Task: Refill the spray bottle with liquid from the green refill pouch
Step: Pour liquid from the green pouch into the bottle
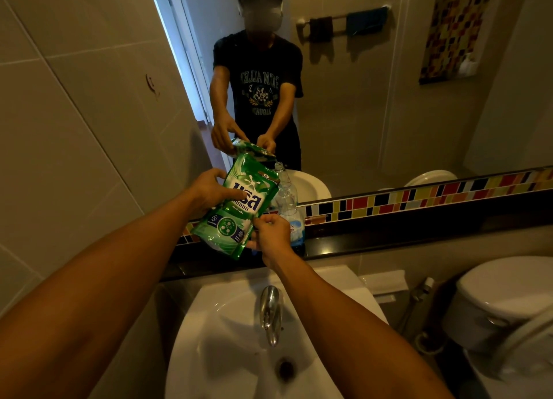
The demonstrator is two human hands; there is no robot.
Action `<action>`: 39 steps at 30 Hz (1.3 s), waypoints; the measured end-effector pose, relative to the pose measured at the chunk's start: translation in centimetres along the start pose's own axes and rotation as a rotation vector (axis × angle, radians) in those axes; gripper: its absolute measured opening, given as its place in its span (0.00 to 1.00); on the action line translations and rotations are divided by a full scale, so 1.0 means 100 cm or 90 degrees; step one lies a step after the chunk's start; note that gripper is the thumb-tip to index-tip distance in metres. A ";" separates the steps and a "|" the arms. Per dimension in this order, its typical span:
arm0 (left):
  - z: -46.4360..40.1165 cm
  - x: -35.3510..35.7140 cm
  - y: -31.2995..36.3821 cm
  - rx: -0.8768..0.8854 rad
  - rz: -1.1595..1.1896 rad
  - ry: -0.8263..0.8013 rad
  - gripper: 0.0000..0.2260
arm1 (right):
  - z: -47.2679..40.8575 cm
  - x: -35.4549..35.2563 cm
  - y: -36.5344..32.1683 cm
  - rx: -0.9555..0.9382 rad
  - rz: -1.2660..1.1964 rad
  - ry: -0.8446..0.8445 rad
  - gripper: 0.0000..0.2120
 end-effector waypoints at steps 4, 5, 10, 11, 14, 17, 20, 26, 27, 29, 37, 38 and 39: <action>0.001 0.000 -0.001 0.001 0.001 0.000 0.27 | 0.002 -0.001 0.000 0.000 0.011 0.000 0.01; 0.001 0.000 0.000 0.000 0.000 0.001 0.27 | 0.003 -0.001 0.000 0.000 0.011 0.000 0.01; 0.003 0.000 0.000 -0.002 0.001 -0.003 0.26 | 0.003 0.001 0.001 0.002 0.008 -0.004 0.04; 0.003 0.000 0.000 -0.003 0.001 -0.003 0.26 | 0.004 0.001 0.001 0.002 0.005 -0.005 0.04; 0.003 0.001 0.000 0.006 -0.005 0.000 0.26 | 0.005 0.001 0.000 0.001 0.003 -0.002 0.04; 0.001 -0.001 0.000 0.007 -0.009 0.002 0.27 | 0.005 0.002 -0.001 -0.001 0.004 0.001 0.06; 0.002 -0.001 0.001 0.005 -0.006 0.001 0.27 | 0.005 0.002 -0.002 -0.005 0.002 0.001 0.01; 0.003 -0.001 0.002 0.004 0.000 0.007 0.25 | 0.003 0.003 -0.002 -0.007 -0.004 -0.008 0.04; 0.003 -0.001 0.002 0.005 -0.001 0.007 0.25 | 0.002 0.003 -0.002 -0.008 -0.004 -0.007 0.04; 0.002 -0.001 0.002 0.005 -0.003 0.009 0.26 | 0.002 0.002 -0.002 -0.010 -0.001 -0.005 0.03; -0.001 0.000 0.003 0.001 -0.008 0.009 0.26 | 0.000 0.001 -0.003 -0.012 0.000 -0.005 0.02; -0.001 0.000 0.002 0.001 -0.010 0.008 0.26 | -0.001 0.001 -0.003 -0.013 0.002 -0.005 0.02; -0.002 0.000 0.002 0.000 -0.010 0.009 0.26 | -0.001 0.001 -0.003 -0.013 0.003 -0.006 0.01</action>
Point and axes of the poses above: each hand's wrist, its own z-axis away from the middle knuckle, its own x-axis out of the palm, y = z × x, the point moved 2 cm from there along -z, towards the middle knuckle, and after that the axes turned 13 degrees about -z, right-handed, at the moved point
